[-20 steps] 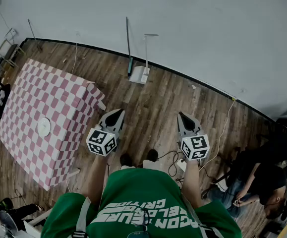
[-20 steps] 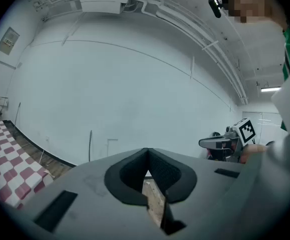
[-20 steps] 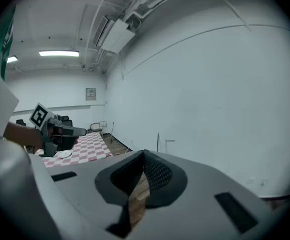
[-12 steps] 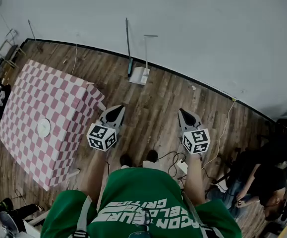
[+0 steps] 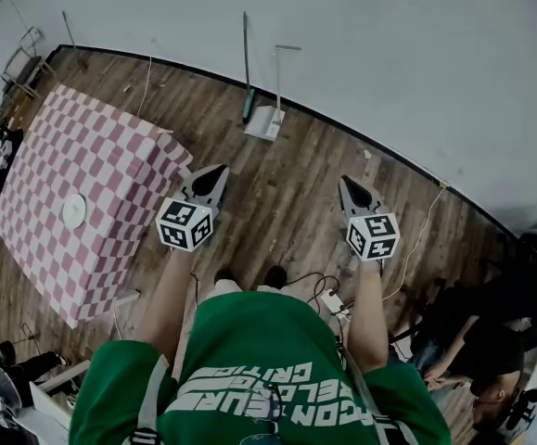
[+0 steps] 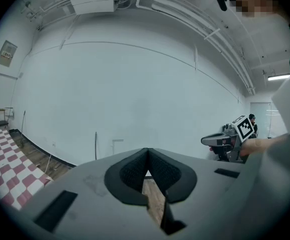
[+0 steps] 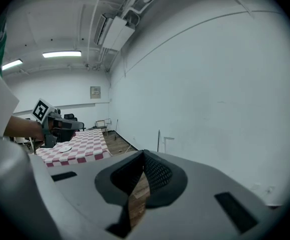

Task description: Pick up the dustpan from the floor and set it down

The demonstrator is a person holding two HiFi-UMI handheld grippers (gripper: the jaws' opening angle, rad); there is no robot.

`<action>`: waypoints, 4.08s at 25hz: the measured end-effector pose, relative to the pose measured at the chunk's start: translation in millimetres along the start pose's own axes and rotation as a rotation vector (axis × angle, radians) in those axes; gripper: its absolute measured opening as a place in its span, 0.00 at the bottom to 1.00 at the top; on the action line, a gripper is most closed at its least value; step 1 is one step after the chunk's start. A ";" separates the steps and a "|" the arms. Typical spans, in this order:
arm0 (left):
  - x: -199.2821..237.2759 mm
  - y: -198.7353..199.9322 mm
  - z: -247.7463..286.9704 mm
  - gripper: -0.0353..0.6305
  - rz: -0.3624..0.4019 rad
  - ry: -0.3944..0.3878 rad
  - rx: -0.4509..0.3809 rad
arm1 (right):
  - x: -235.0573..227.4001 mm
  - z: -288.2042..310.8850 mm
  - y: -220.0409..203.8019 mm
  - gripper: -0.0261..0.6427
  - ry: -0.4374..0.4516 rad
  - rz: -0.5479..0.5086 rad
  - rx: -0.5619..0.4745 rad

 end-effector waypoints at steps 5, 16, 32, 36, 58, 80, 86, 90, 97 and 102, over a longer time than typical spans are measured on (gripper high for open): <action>-18.9 -11.2 9.2 0.06 -0.023 0.022 0.007 | -18.4 -1.2 -5.2 0.05 0.027 -0.011 0.019; -9.8 -11.8 47.9 0.06 -0.011 0.004 0.024 | -53.2 25.8 -6.1 0.05 0.026 -0.005 0.032; 120.1 23.4 186.6 0.06 -0.055 -0.047 0.007 | -109.0 164.2 70.2 0.05 0.001 -0.015 0.049; 160.9 31.7 211.8 0.06 -0.082 -0.035 -0.004 | -116.1 206.5 93.8 0.05 0.010 -0.026 0.038; 268.6 47.4 331.2 0.06 -0.086 -0.036 0.069 | -176.2 393.8 136.8 0.05 0.086 -0.032 0.080; 314.8 81.8 501.4 0.06 -0.130 0.152 0.153 | -311.8 591.4 195.4 0.05 0.361 -0.069 0.133; 318.9 87.6 508.3 0.06 -0.159 0.181 0.131 | -311.3 612.3 192.5 0.05 0.408 -0.116 0.180; 326.2 79.1 499.2 0.06 -0.198 0.197 0.126 | -300.8 627.7 183.6 0.05 0.447 -0.154 0.237; 355.8 66.9 482.6 0.06 -0.239 0.225 0.121 | -282.1 658.1 168.6 0.05 0.483 -0.241 0.345; 370.6 63.8 477.0 0.06 -0.259 0.251 0.113 | -275.8 686.3 153.3 0.05 0.516 -0.327 0.448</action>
Point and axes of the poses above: the fingertips, and each gripper's own axes: z forward along the fingers, x to its left, y out of its top, the point moved 7 cm from there along -z, backward along the fingers, and after that the axes turned 5 degrees about z, right-handed, at the moved point
